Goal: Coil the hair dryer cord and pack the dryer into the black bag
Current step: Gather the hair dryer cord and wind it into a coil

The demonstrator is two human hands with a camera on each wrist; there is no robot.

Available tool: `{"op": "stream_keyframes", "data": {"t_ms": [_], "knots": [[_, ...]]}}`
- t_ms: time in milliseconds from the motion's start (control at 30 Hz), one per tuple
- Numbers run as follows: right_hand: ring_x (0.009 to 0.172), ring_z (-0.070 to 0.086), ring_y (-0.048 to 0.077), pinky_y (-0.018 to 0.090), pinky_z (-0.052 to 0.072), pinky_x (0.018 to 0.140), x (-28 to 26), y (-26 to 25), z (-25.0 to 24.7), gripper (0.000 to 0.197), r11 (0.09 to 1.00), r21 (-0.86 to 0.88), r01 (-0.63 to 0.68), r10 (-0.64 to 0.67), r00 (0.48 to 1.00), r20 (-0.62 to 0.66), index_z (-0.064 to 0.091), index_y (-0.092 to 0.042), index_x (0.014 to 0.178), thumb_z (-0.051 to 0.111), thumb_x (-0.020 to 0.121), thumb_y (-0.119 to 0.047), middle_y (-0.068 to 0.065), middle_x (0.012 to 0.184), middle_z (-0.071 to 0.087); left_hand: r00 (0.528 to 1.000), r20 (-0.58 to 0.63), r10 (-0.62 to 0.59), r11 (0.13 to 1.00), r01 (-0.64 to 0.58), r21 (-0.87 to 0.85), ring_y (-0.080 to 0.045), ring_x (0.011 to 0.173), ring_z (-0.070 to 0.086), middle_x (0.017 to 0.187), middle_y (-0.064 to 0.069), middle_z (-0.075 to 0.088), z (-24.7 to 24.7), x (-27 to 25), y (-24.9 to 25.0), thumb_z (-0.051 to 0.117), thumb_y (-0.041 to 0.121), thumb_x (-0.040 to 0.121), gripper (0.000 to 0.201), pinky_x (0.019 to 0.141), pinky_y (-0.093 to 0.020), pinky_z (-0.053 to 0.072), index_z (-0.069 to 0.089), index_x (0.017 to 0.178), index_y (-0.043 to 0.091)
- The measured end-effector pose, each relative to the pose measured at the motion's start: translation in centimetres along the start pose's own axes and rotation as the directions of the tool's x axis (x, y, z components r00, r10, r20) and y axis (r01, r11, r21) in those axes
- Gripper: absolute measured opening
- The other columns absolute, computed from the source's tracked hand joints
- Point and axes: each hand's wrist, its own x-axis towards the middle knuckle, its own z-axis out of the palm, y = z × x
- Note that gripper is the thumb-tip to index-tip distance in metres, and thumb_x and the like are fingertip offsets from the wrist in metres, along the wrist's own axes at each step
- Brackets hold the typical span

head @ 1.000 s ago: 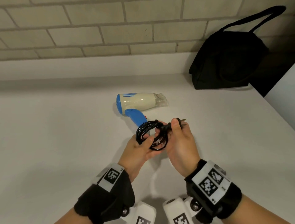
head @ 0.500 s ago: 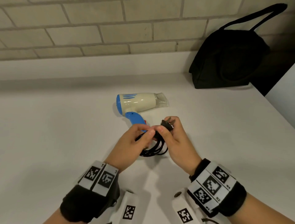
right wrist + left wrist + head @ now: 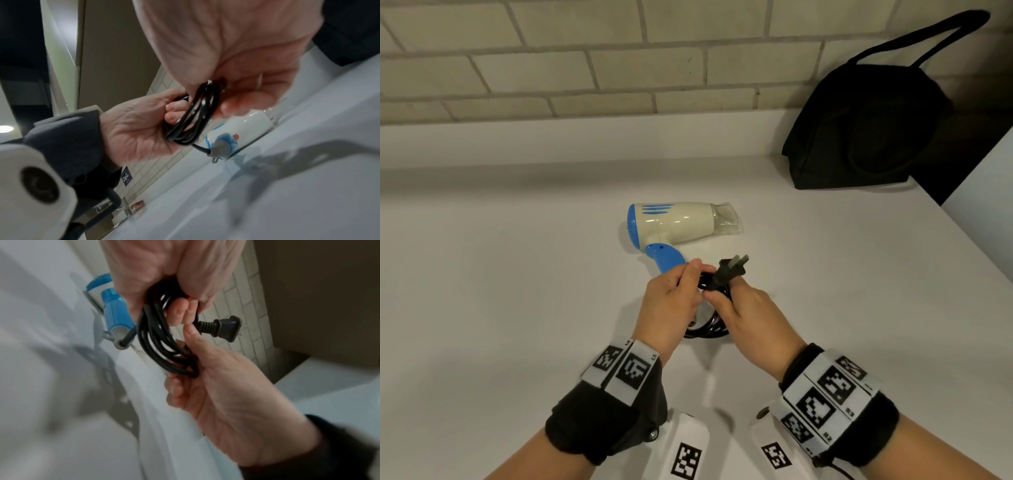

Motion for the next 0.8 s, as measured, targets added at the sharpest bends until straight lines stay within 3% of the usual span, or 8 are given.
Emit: {"op": "stream_keyframes", "data": {"t_ms": [133, 233, 333, 433, 467, 567, 633, 800], "knots": [[0.075, 0.054, 0.025, 0.032, 0.043, 0.071, 0.0, 0.2, 0.2, 0.028, 0.975, 0.221, 0.004, -0.018, 0.998, 0.06, 0.049, -0.003, 0.105, 0.038, 0.094, -0.027, 0.014, 0.085, 0.06, 0.99, 0.051, -0.131, 0.98, 0.137, -0.143, -0.004, 0.037, 0.024, 0.036, 0.012, 0.027, -0.2, 0.0, 0.0, 0.042, 0.028, 0.093, 0.033, 0.042, -0.018, 0.026, 0.059, 0.067, 0.015], [0.067, 0.041, 0.014, 0.022, 0.037, 0.061, -0.4, 0.3, 0.7, 0.019, 0.937, 0.346, -0.043, 0.02, 0.997, 0.068, 0.044, -0.007, 0.086, 0.038, 0.094, -0.023, 0.003, 0.072, 0.044, 0.97, 0.118, -0.215, 0.937, 0.239, -0.255, -0.007, 0.036, 0.023, 0.036, 0.009, 0.027, -0.4, 0.2, -0.2, 0.046, 0.028, 0.092, 0.024, 0.04, -0.019, 0.025, 0.056, 0.086, 0.006], [0.065, 0.046, 0.011, 0.017, 0.039, 0.054, -0.2, 0.3, 1.1, 0.019, 0.914, 0.376, -0.152, 0.079, 0.976, 0.201, 0.043, -0.01, 0.09, 0.035, 0.095, -0.026, 0.004, 0.075, 0.047, 0.961, 0.145, -0.236, 0.923, 0.268, -0.278, -0.007, 0.034, 0.025, 0.035, 0.009, 0.029, -0.9, 0.1, -0.9, 0.046, 0.03, 0.091, 0.022, 0.037, -0.018, 0.028, 0.052, 0.095, 0.009], [0.041, 0.046, -0.003, 0.009, 0.032, 0.038, 0.4, 0.3, 0.9, 0.023, 0.943, 0.277, -0.187, 0.098, 0.948, 0.304, 0.042, -0.011, 0.1, 0.034, 0.095, -0.031, -0.003, 0.067, 0.045, 0.961, 0.171, -0.216, 0.945, 0.25, -0.21, -0.006, 0.041, 0.032, 0.044, 0.007, 0.036, -2.1, -0.1, -1.4, 0.044, 0.032, 0.091, 0.031, 0.043, -0.019, 0.035, 0.055, 0.093, 0.004], [0.042, 0.047, -0.005, 0.008, 0.033, 0.038, 0.6, 0.4, 0.7, 0.024, 0.956, 0.24, -0.168, 0.09, 0.947, 0.308, 0.042, -0.012, 0.106, 0.036, 0.095, -0.032, -0.006, 0.068, 0.046, 0.965, 0.153, -0.211, 0.956, 0.237, -0.176, -0.007, 0.045, 0.036, 0.051, 0.005, 0.04, -2.5, 0.0, -1.6, 0.044, 0.03, 0.092, 0.029, 0.047, -0.02, 0.038, 0.057, 0.097, 0.005], [0.067, 0.049, -0.002, 0.008, 0.035, 0.055, 1.0, 0.6, 0.1, 0.038, 0.973, 0.153, -0.171, 0.118, 0.945, 0.305, 0.037, -0.015, 0.124, 0.044, 0.091, -0.034, -0.013, 0.083, 0.049, 0.985, 0.025, -0.169, 0.985, 0.168, 0.039, -0.009, 0.059, 0.046, 0.07, 0.0, 0.049, -3.8, 0.6, -2.2, 0.048, 0.023, 0.091, 0.026, 0.056, -0.019, 0.043, 0.053, 0.112, 0.009], [0.081, 0.05, 0.007, 0.018, 0.038, 0.068, 1.0, 1.1, -0.5, 0.043, 0.979, 0.092, -0.182, 0.145, 0.939, 0.312, 0.034, -0.018, 0.128, 0.047, 0.09, -0.032, -0.008, 0.098, 0.053, 0.992, -0.043, -0.116, 0.967, 0.122, 0.223, -0.008, 0.063, 0.05, 0.076, 0.002, 0.052, -4.4, 0.9, -2.8, 0.051, 0.025, 0.089, 0.025, 0.056, -0.013, 0.042, 0.05, 0.112, 0.016], [0.08, 0.051, 0.012, 0.017, 0.038, 0.066, 0.3, 2.0, -0.8, 0.046, 0.988, 0.029, -0.154, 0.129, 0.905, 0.405, 0.032, -0.023, 0.13, 0.051, 0.089, -0.03, 0.0, 0.114, 0.051, 0.995, -0.034, -0.099, 0.943, 0.105, 0.317, -0.008, 0.074, 0.053, 0.1, 0.0, 0.058, -5.0, 1.1, -3.3, 0.054, 0.033, 0.087, 0.03, 0.064, -0.016, 0.04, 0.05, 0.115, 0.024]]}}
